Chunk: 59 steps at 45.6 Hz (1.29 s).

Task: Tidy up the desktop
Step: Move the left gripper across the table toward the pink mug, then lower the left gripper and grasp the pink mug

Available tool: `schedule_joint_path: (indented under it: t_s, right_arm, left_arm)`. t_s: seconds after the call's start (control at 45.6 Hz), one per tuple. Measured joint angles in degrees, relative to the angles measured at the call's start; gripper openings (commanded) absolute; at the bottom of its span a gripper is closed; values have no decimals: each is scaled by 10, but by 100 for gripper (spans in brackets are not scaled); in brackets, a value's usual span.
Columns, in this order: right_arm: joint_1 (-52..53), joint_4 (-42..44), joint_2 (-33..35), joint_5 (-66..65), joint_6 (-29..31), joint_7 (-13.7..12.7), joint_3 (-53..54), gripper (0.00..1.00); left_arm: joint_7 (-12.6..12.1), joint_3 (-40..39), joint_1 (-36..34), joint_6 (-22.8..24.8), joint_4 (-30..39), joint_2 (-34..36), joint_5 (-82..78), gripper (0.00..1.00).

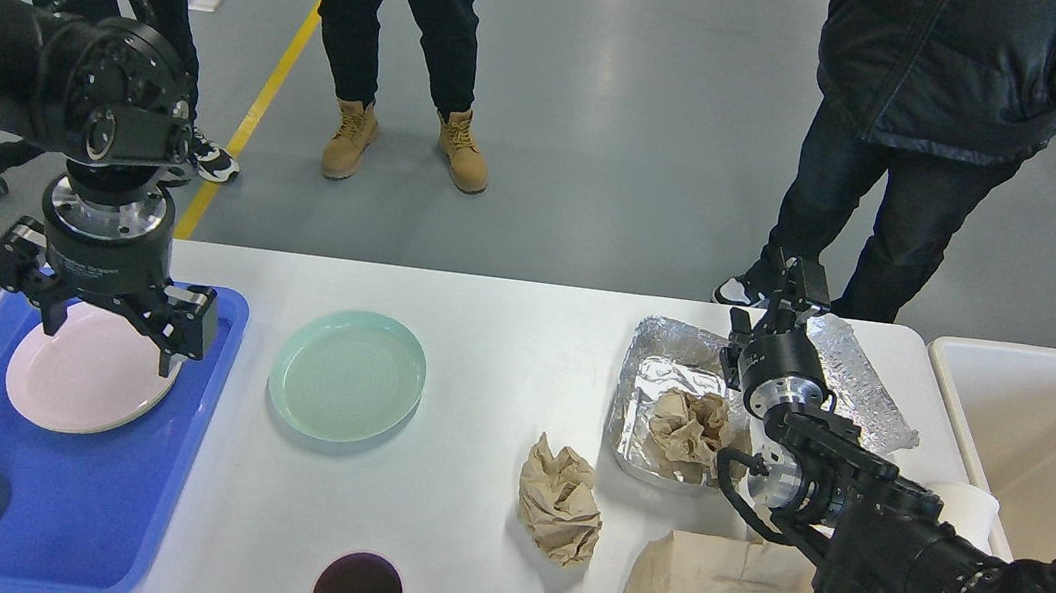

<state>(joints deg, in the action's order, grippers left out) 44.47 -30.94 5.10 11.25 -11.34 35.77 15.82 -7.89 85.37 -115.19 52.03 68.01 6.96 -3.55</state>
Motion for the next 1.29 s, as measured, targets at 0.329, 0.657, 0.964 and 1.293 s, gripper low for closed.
schedule_joint_path:
  t_s: [0.329,0.657,0.964,1.293]
  right_arm:
    - [0,0,0,0,0,0,0,100]
    - [0,0,0,0,0,0,0,100]
    - [0,0,0,0,0,0,0,100]
    - [0,0,0,0,0,0,0,100]
  left_arm:
    - [-1,-121,61,-5,-25,-67,2,96]
    - [-7,-192,128,2,-56,-98,1,96]
    - [-9,-200,152,29,-64,-124,1,96]
    - [-9,-200,203,30,-111,-131,1,96]
